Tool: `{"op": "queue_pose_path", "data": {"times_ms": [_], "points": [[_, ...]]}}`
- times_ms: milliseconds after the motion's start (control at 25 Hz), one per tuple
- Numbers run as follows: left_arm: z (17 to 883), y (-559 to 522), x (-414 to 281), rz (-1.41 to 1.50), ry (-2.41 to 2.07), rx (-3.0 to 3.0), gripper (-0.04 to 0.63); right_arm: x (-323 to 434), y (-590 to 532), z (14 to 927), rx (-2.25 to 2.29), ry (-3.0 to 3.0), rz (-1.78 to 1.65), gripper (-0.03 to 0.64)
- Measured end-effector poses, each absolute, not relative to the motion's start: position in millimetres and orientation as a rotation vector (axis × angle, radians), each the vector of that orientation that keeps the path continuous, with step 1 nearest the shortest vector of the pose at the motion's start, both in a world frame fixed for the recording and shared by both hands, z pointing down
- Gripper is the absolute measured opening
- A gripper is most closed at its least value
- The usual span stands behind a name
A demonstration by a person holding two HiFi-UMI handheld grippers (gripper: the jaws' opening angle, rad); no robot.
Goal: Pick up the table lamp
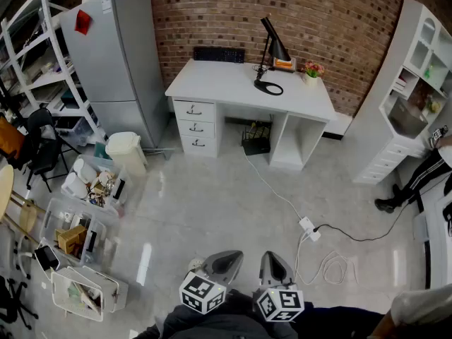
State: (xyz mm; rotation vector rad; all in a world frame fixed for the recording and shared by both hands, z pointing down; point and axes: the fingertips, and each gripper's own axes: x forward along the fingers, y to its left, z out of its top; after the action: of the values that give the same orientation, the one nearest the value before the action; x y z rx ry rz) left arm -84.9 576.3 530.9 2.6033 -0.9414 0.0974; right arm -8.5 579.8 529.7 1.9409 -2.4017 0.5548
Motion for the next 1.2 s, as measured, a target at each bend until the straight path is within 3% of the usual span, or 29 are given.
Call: {"op": "queue_pose_path", "data": {"times_ms": [560, 1200], "points": [[533, 573, -89, 0.120, -0.968, 2.576, 0.003, -18, 566, 532, 1.925, -2.440, 0.640, 0.012], [535, 475, -61, 0.095, -0.940, 2.530, 0.003, 3, 473, 537, 1.905, -2.426, 0.680, 0.012]]}}
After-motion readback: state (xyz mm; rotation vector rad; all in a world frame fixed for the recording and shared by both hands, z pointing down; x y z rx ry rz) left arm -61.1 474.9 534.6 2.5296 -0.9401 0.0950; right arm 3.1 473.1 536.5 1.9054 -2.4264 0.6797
